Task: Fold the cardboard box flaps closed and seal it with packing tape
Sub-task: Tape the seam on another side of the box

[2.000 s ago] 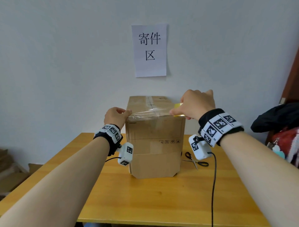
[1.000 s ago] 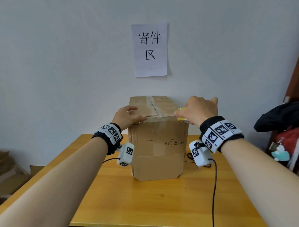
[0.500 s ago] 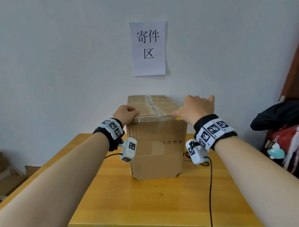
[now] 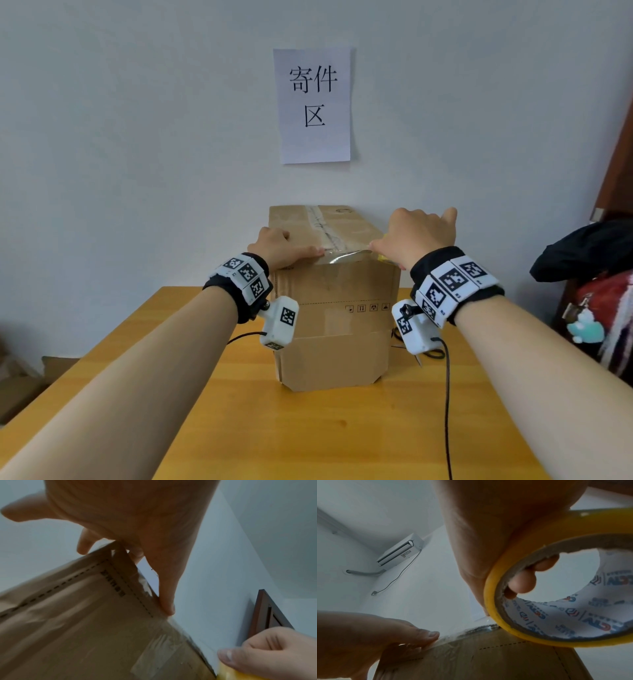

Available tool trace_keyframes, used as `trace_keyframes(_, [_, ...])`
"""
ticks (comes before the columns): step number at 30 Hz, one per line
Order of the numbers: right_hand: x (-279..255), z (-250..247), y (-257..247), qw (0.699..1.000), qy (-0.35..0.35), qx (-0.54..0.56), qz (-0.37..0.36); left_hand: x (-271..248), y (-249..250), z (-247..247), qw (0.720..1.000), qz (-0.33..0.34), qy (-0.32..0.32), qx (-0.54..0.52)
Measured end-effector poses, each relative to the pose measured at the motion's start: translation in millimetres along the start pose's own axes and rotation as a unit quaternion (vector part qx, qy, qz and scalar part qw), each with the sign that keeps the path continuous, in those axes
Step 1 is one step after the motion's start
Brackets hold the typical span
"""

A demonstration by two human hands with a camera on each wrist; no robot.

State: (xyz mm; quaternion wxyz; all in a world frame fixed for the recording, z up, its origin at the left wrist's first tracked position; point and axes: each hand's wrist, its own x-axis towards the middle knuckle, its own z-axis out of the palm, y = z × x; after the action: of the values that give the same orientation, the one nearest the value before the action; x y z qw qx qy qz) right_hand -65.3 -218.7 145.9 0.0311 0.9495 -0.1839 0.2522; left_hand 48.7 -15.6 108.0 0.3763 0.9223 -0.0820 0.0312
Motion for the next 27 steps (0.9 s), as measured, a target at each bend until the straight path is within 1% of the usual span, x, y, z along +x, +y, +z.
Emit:
trace_keyframes(8, [3, -2, -2, 1.0, -0.008, -0.002, -0.013, 6, 13, -10, 0.995, -0.014, -0.054, 0.083])
trace_keyframes(10, [4, -1, -2, 1.0, -0.011, -0.003, -0.014, 8, 14, -11, 0.994, -0.018, -0.069, 0.086])
trace_keyframes(14, [6, -2, -2, 1.0, -0.016, -0.001, -0.014, 7, 17, -14, 0.991, -0.007, -0.076, 0.106])
trace_keyframes(17, [7, -4, -3, 1.0, -0.02, -0.002, -0.014, 7, 17, -15, 0.991, -0.001, -0.057, 0.117])
trace_keyframes(19, [8, -5, -3, 1.0, -0.025, -0.004, -0.014, 9, 16, -12, 0.992, -0.001, -0.032, 0.124])
trace_keyframes(21, [8, -6, -3, 0.999, -0.029, -0.005, -0.014, 11, 16, -8, 0.988, 0.006, -0.003, 0.155])
trace_keyframes(24, [10, -7, -4, 0.999, -0.03, -0.009, -0.014, 12, 26, -4, 0.977, 0.047, 0.022, 0.207])
trace_keyframes(27, [11, -6, -3, 0.999, -0.036, -0.015, -0.013, 9, 39, 2, 0.977, 0.092, 0.029, 0.189])
